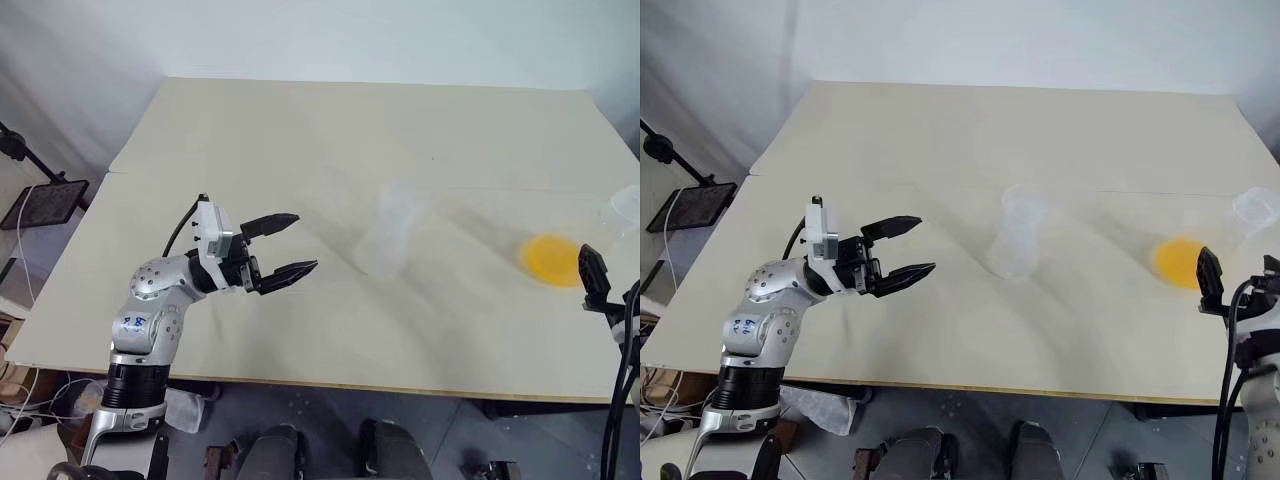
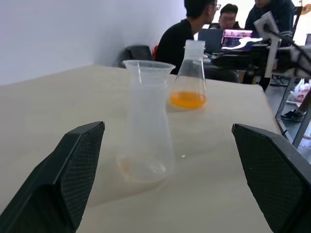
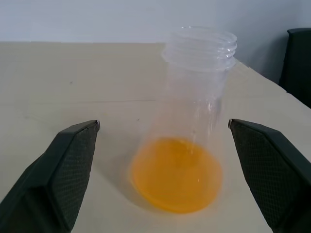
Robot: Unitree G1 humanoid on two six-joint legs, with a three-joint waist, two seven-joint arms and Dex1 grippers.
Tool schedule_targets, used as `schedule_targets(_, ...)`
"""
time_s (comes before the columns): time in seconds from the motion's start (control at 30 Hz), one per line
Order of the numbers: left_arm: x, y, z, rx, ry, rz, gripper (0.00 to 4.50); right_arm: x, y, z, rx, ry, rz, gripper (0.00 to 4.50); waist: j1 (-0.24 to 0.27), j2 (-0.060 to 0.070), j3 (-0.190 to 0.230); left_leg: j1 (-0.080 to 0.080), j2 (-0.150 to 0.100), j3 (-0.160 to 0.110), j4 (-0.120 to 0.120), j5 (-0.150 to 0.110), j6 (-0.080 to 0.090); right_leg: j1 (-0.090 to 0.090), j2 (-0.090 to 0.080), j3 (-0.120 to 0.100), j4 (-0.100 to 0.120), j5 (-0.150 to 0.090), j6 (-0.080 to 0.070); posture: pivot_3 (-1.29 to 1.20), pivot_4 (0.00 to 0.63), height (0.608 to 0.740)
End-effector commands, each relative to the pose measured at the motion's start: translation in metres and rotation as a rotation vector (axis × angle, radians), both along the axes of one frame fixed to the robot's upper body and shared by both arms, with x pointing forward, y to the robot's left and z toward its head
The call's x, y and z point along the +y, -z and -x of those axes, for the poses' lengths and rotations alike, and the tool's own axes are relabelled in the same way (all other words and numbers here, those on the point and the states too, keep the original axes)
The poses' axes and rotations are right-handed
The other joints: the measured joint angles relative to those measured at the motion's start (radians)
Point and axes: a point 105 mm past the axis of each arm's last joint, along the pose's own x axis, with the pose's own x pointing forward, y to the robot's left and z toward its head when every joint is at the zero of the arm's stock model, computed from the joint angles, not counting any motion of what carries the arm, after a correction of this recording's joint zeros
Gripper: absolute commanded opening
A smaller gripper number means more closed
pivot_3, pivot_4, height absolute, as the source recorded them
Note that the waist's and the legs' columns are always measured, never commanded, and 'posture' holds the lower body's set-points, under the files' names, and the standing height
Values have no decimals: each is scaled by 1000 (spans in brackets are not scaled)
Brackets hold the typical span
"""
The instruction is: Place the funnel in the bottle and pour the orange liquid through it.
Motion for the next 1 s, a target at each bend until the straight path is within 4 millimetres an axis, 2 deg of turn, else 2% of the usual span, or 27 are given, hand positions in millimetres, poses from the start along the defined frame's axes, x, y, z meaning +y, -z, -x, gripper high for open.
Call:
schedule_targets(0.03, 2, -8, 8, -29, 7, 8, 4469, -4, -9, -9, -25, -3, 10, 4500, -1, 0, 0, 0, 0, 0, 0, 0, 0, 0, 0, 0, 0, 0, 0, 0, 150, 740)
schedule_targets(0.2, 1, -9, 15, -24, 2, 9, 4469, -11, -10, -31, -15, -5, 10, 4500, 0, 0, 0, 0, 0, 0, 0, 0, 0, 0, 0, 0, 0, 0, 0, 0, 150, 740)
schedule_targets(0.5, 1, -11, 20, -33, -16, 10, 4469, -24, -23, -54, -57, 28, 12, 4500, -2, 0, 0, -1, 0, 1, 0, 0, 0, 0, 0, -1, -1, 0, 0, 0, 150, 740)
schedule_targets(1.0, -3, -15, 20, -52, -13, 23, 4469, -32, -29, -62, -94, 44, 14, 4500, -2, 0, 0, -1, 0, 1, 0, 1, 0, 0, 0, -2, -1, 0, 0, 0, 150, 740)
